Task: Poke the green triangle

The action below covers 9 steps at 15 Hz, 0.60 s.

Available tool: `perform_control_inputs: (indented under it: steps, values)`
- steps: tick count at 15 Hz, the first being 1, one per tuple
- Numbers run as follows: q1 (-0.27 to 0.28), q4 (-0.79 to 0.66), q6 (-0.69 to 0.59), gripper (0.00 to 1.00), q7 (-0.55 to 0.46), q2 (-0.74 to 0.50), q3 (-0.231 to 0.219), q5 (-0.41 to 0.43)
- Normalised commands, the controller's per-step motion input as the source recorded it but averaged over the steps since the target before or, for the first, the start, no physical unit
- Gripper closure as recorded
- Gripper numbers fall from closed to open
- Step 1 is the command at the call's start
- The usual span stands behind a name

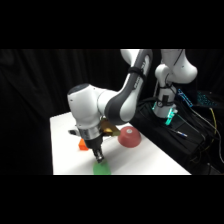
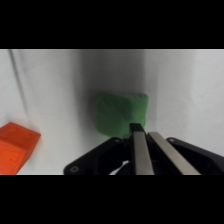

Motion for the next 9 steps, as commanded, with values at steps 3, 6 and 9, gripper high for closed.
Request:
perform_control_inputs:
  steps: [3,6,9]
  values:
    - [-0.083,0.29,0.08,0.95,-0.19,0.37,0.078,0.162]
    - [-0.073,0.30,0.00,0.96,-0.16,0.32,0.051,0.107]
    - [-0.019,0.21,-0.12,0.94,-0.07,0.19,0.002,0.054]
